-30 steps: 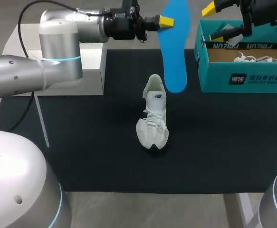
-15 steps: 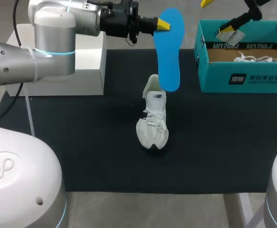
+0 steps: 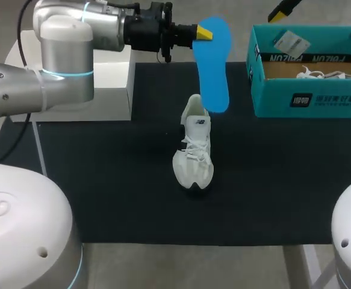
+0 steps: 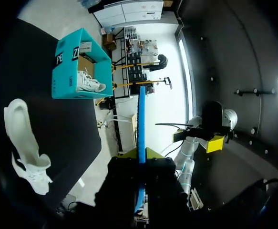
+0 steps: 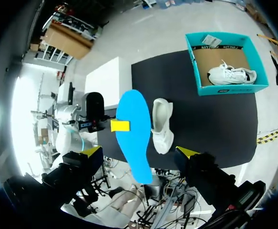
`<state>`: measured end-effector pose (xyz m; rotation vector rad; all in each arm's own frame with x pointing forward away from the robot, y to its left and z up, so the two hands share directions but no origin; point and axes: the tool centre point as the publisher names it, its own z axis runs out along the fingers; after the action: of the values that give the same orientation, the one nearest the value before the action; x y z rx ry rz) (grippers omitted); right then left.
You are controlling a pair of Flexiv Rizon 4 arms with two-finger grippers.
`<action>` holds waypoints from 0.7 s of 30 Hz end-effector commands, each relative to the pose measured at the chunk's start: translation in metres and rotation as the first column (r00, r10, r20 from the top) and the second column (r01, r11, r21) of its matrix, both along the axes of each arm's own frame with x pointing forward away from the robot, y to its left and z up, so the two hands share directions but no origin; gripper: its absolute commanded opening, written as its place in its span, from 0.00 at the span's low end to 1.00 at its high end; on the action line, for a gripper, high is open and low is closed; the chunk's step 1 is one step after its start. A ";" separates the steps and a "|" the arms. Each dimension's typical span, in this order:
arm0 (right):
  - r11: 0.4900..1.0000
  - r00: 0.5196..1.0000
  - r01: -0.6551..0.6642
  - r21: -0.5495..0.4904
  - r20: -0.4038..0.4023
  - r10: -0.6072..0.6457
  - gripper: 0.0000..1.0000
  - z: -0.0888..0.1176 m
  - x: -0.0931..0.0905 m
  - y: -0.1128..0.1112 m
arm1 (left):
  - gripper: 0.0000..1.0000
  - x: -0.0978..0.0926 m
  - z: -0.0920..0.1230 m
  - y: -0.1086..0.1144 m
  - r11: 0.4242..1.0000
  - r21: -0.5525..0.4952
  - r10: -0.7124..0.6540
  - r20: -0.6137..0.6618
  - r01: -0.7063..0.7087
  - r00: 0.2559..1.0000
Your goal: Take the shoe out of the shoebox, open the shoe tongue, remove and reinsert the insole, then place the shoe into the shoebox
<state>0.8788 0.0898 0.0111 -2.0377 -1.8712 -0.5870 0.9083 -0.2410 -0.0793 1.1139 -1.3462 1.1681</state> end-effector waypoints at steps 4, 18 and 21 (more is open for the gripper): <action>0.957 1.000 0.005 -0.291 0.020 0.001 1.00 0.008 -0.002 0.012 | 0.00 0.003 -0.004 0.005 1.000 0.001 -0.017 -0.040 0.017 0.999; 0.924 0.994 -0.053 -0.380 0.068 0.085 1.00 0.017 -0.014 0.035 | 0.00 0.016 -0.002 0.003 0.997 -0.076 -0.037 -0.099 0.030 0.994; 0.912 0.993 -0.065 -0.405 0.066 0.100 1.00 0.016 -0.017 0.042 | 0.00 0.021 -0.001 0.004 0.997 -0.079 -0.024 -0.094 0.017 0.995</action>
<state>0.8610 0.1243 0.0258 -2.1329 -2.2294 -0.3733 0.9264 -0.2362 -0.0804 1.0841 -1.2240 1.1297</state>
